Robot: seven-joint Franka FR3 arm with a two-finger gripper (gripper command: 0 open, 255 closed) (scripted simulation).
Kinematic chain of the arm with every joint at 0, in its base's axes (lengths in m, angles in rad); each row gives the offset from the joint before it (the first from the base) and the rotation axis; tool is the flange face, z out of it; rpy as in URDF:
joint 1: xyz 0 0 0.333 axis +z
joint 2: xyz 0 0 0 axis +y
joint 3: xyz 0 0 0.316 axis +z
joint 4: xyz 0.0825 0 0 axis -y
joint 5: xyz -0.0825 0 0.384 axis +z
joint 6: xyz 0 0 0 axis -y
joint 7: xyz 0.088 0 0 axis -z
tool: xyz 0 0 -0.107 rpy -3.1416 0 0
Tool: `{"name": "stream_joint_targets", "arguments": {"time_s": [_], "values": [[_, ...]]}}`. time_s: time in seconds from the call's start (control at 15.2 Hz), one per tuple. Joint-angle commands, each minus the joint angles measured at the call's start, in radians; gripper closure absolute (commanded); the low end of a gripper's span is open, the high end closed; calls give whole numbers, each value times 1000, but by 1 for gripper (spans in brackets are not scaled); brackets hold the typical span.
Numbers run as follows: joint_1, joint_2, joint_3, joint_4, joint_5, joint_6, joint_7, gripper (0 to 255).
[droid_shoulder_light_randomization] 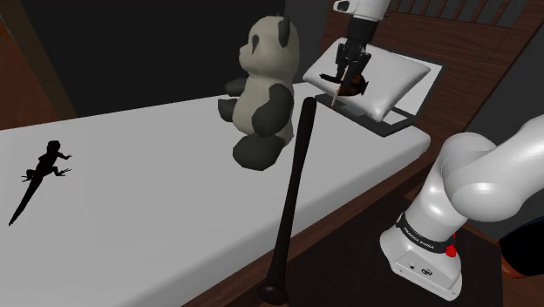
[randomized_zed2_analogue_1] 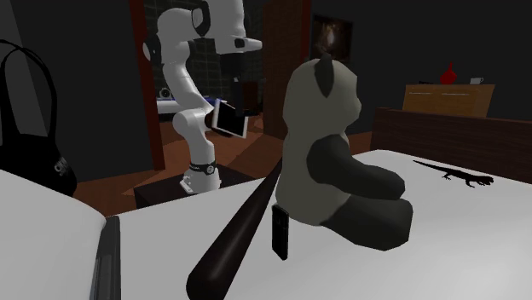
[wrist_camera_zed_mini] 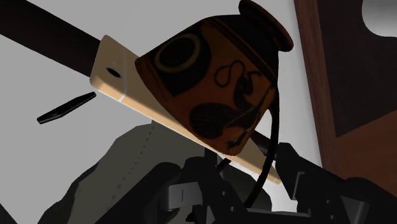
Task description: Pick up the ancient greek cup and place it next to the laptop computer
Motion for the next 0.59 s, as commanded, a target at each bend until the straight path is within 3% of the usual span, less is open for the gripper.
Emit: {"name": "stream_joint_targets", "arguments": {"time_s": [0.0,0.53], "values": [[3,5,3,34,4,-29,0,255],[11,27,13,158,16,-132,0,255]]}}
